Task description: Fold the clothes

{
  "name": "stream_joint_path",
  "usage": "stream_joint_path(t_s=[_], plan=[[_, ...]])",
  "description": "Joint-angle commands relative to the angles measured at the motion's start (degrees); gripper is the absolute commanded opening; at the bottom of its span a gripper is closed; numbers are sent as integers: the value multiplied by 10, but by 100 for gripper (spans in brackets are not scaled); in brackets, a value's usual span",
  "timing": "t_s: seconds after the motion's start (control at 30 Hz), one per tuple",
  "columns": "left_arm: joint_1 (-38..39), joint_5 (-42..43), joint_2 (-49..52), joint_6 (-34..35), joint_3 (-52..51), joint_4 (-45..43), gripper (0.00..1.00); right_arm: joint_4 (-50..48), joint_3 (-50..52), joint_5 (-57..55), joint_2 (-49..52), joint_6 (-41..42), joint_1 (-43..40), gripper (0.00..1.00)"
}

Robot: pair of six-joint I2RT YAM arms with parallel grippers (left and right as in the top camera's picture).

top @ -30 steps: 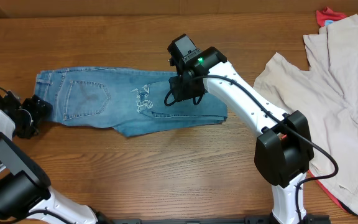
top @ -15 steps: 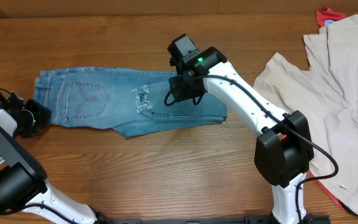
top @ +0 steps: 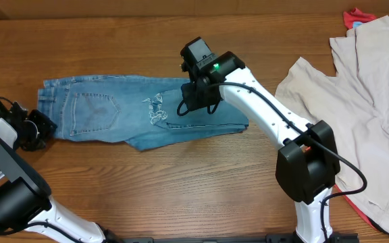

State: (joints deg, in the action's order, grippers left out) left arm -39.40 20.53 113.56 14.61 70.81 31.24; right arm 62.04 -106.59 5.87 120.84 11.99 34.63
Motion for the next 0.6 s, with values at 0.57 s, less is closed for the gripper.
stream_joint_path(t_s=[0.57], plan=[[-1, -21, -27, -2, -9, 50, 4, -61, -2, -13, 72, -1, 97, 61]])
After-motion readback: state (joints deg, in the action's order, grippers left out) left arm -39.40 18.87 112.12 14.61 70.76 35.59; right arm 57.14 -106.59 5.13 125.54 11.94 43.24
